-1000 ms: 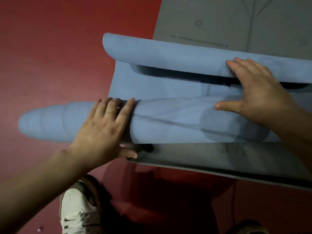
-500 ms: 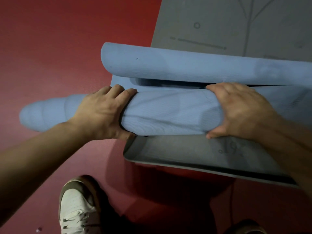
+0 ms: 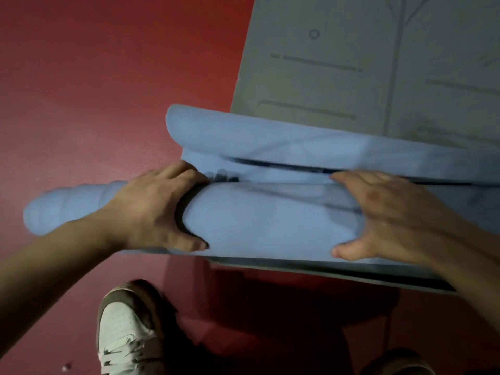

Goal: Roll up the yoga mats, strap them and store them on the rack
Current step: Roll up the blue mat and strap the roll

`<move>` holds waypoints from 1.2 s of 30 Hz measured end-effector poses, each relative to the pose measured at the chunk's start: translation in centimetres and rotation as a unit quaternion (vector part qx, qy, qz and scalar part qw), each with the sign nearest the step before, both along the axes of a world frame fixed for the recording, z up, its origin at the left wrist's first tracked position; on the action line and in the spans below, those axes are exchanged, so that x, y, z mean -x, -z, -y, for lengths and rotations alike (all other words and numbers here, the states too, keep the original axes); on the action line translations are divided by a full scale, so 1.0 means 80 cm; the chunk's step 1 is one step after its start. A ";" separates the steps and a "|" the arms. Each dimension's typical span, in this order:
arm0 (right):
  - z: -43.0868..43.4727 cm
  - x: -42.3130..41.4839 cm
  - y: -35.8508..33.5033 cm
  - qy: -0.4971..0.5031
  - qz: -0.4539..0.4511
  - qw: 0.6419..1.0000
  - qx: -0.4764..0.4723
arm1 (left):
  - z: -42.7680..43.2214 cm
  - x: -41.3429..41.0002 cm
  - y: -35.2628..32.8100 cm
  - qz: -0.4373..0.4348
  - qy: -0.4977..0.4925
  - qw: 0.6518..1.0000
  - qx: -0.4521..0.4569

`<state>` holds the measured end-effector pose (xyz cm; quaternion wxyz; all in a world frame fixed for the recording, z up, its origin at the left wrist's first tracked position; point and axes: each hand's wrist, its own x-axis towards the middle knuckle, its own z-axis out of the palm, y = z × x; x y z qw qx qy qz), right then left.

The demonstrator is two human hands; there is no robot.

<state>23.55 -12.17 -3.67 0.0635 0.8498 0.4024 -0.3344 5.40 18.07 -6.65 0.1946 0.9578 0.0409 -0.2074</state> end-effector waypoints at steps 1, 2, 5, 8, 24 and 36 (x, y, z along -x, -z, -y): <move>0.003 -0.004 0.004 0.006 0.022 0.999 -0.034 | -0.002 0.004 0.000 0.044 -0.017 0.999 0.000; 0.006 -0.010 0.008 0.020 0.048 0.995 -0.080 | -0.003 0.007 -0.001 0.087 -0.041 0.995 -0.006; 0.006 -0.032 0.015 0.046 0.103 0.979 -0.170 | 0.013 0.010 -0.005 0.172 -0.098 0.979 -0.044; -0.004 -0.043 0.013 0.064 0.150 0.961 -0.225 | 0.039 0.006 0.001 0.190 -0.098 0.972 -0.097; -0.016 -0.036 0.029 -0.002 0.201 0.966 -0.159 | 0.003 -0.062 0.010 0.106 0.001 0.979 -0.177; 0.028 -0.002 0.015 -0.023 0.057 0.992 -0.114 | 0.036 0.032 -0.012 0.105 -0.058 0.992 -0.045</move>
